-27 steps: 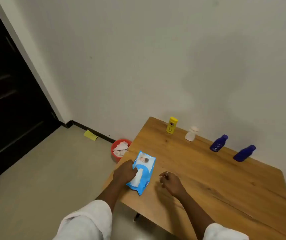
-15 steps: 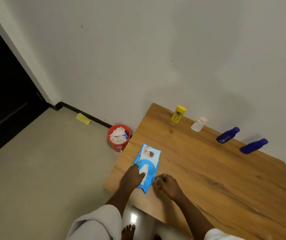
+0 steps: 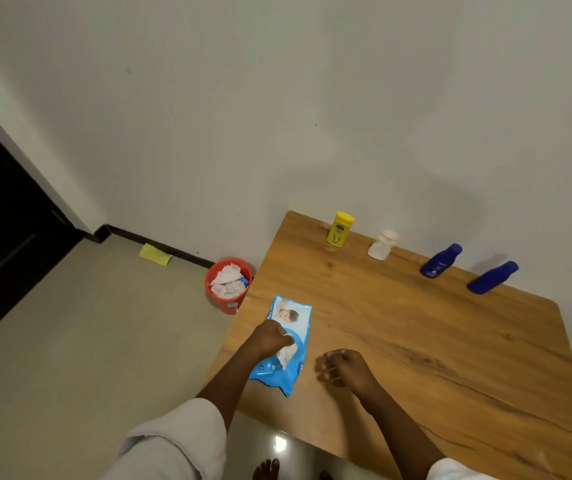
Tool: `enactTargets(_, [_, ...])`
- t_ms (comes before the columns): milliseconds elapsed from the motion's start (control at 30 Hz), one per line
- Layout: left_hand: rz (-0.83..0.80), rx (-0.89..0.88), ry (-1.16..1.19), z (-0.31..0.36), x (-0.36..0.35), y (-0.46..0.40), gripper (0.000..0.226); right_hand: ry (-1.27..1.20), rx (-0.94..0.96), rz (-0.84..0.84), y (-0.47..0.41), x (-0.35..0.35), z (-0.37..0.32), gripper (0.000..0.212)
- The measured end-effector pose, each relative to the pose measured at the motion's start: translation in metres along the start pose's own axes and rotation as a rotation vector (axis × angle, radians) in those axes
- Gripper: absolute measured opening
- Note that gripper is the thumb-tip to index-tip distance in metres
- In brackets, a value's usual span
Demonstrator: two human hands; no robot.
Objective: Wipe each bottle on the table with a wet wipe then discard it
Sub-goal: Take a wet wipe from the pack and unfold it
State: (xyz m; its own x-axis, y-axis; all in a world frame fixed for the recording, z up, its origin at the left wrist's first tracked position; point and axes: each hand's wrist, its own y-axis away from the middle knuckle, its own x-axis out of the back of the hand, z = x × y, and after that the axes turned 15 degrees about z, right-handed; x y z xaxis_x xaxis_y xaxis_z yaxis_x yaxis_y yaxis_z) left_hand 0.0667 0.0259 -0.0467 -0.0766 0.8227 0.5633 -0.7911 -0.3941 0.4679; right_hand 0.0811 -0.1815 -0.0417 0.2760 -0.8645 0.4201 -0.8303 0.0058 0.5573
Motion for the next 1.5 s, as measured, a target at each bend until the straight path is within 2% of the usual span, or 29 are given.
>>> enactTargets(100, [-0.049,-0.093,0.014,0.039,0.008,-0.001,0.048,-0.203,-0.080,-0.023,0.005,0.012,-0.011,0.021])
enactTargets(267, [-0.094,-0.273,0.115,0.116,-0.010,0.018,0.026,-0.668,-0.200,-0.023,0.007,0.047,-0.032,0.040])
enactTargets(367, [-0.165,-0.371,0.195,0.156,-0.032,0.039,0.022,-0.896,-0.134,0.065,0.009,0.089,-0.045,0.036])
enactTargets(433, [-0.209,-0.395,0.222,0.173,-0.047,0.050,0.015,-0.946,-0.075,0.147,0.013,0.120,-0.048,0.031])
enactTargets(567, [-0.342,-0.435,0.173,0.206,-0.084,0.080,0.005,-0.820,-0.021,0.368,0.024,0.185,-0.037,0.032])
enactTargets(667, [-0.408,-0.416,0.137,0.222,-0.104,0.099,0.015,-0.695,0.011,0.473,0.037,0.222,-0.032,0.029])
enactTargets(733, [-0.394,-0.379,0.177,0.235,-0.116,0.107,0.018,-0.617,0.048,0.502,0.043,0.242,-0.031,0.027])
enactTargets(833, [-0.359,-0.264,0.348,0.258,-0.130,0.119,0.024,-0.524,0.110,0.495,0.048,0.265,-0.028,0.021])
enactTargets(933, [-0.369,-0.162,0.506,0.279,-0.142,0.131,0.024,-0.454,0.173,0.434,0.052,0.284,-0.024,0.025])
enactTargets(1133, [-0.222,-0.164,0.559,0.307,-0.169,0.155,0.024,-0.448,0.275,0.389,0.054,0.324,-0.010,0.020])
enactTargets(1300, [-0.111,-0.137,0.676,0.316,-0.184,0.170,0.022,-0.399,0.281,0.464,0.042,0.338,0.000,0.048])
enactTargets(1400, [-0.096,-0.110,0.710,0.319,-0.186,0.172,0.024,-0.380,0.300,0.510,0.038,0.337,0.000,0.058])
enactTargets(1500, [-0.077,-0.149,0.702,0.326,-0.183,0.173,0.027,-0.324,0.351,0.560,0.039,0.336,-0.004,0.047])
